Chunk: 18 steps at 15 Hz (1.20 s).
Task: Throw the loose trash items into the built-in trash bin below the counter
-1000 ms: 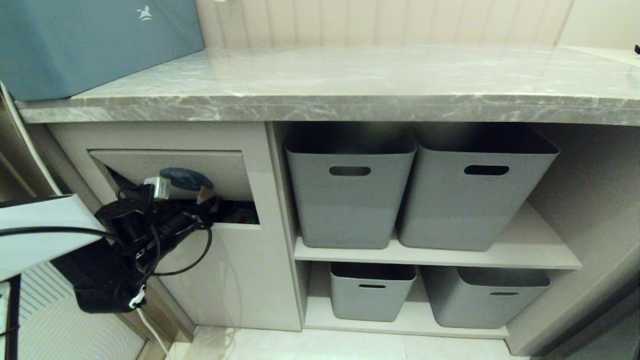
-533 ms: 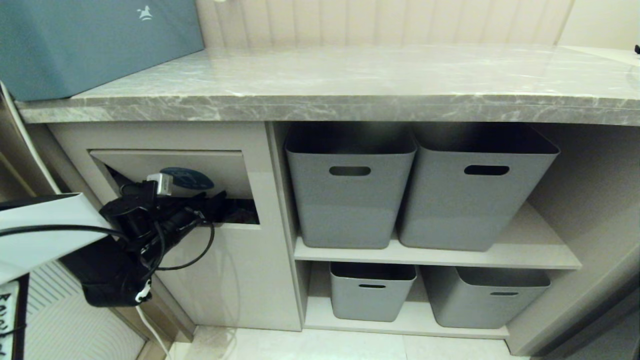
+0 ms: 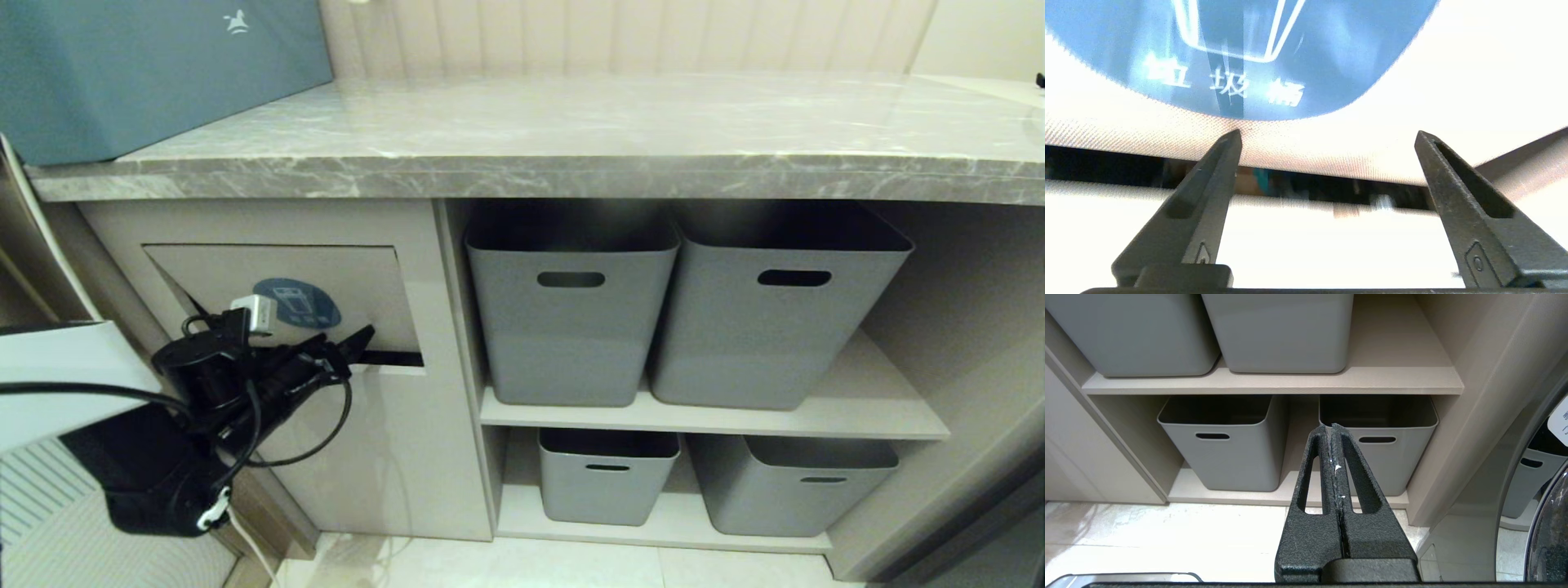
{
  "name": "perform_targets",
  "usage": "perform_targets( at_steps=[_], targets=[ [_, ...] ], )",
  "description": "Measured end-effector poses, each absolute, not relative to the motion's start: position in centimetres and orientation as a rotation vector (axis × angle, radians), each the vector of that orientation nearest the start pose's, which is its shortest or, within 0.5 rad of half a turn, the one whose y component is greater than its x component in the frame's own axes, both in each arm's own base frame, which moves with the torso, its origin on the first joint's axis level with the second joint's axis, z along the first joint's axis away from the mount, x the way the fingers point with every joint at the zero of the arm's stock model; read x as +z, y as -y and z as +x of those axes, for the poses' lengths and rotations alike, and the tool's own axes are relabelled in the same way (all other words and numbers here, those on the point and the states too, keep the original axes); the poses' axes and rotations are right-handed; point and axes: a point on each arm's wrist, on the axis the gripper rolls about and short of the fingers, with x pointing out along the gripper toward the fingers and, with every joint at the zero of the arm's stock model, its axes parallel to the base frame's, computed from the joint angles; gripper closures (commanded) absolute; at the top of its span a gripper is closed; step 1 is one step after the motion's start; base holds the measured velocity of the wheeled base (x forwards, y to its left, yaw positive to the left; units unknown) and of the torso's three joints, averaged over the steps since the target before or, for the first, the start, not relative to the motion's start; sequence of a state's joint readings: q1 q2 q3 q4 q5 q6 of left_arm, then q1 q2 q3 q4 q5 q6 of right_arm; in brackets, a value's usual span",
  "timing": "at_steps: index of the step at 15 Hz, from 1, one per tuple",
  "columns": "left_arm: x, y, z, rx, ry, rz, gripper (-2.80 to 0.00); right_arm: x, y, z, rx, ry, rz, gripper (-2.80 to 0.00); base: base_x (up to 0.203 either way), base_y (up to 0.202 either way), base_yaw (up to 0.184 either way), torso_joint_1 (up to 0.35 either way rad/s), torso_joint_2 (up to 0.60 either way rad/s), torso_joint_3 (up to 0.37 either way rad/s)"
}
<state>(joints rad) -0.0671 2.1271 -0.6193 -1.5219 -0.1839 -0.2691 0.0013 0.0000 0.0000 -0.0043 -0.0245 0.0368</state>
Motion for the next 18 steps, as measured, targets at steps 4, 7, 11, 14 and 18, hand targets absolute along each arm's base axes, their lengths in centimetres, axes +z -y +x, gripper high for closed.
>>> perform_targets(
  at_steps=[4, 7, 11, 14, 18],
  targets=[
    [11.1, 2.6, 28.7, -0.248, -0.067, -0.285, 0.0, 7.6, 0.1, -2.3, -0.023, 0.005, 0.037, 0.0, 0.0, 0.0, 0.0, 0.0, 0.0, 0.0],
    [15.3, 2.3, 24.0, -0.258, 0.001, -0.263, 0.0, 7.6, 0.1, -2.3, -0.023, 0.005, 0.037, 0.0, 0.0, 0.0, 0.0, 0.0, 0.0, 0.0],
    [19.4, 1.4, 16.0, -0.239, 0.072, -0.191, 0.0, 7.6, 0.1, -2.3, -0.023, 0.005, 0.037, 0.0, 0.0, 0.0, 0.0, 0.0, 0.0, 0.0],
    [19.1, 0.8, 9.3, -0.171, 0.059, -0.132, 0.0, 7.6, 0.1, -2.3, -0.023, 0.005, 0.037, 0.0, 0.0, 0.0, 0.0, 0.0, 0.0, 0.0],
    [14.2, 0.1, 1.3, -0.055, 0.019, -0.086, 0.0, 7.6, 0.1, -2.3, -0.024, 0.005, 0.037, 0.0, 0.0, 0.0, 0.0, 0.0, 0.0, 0.0]
  ],
)
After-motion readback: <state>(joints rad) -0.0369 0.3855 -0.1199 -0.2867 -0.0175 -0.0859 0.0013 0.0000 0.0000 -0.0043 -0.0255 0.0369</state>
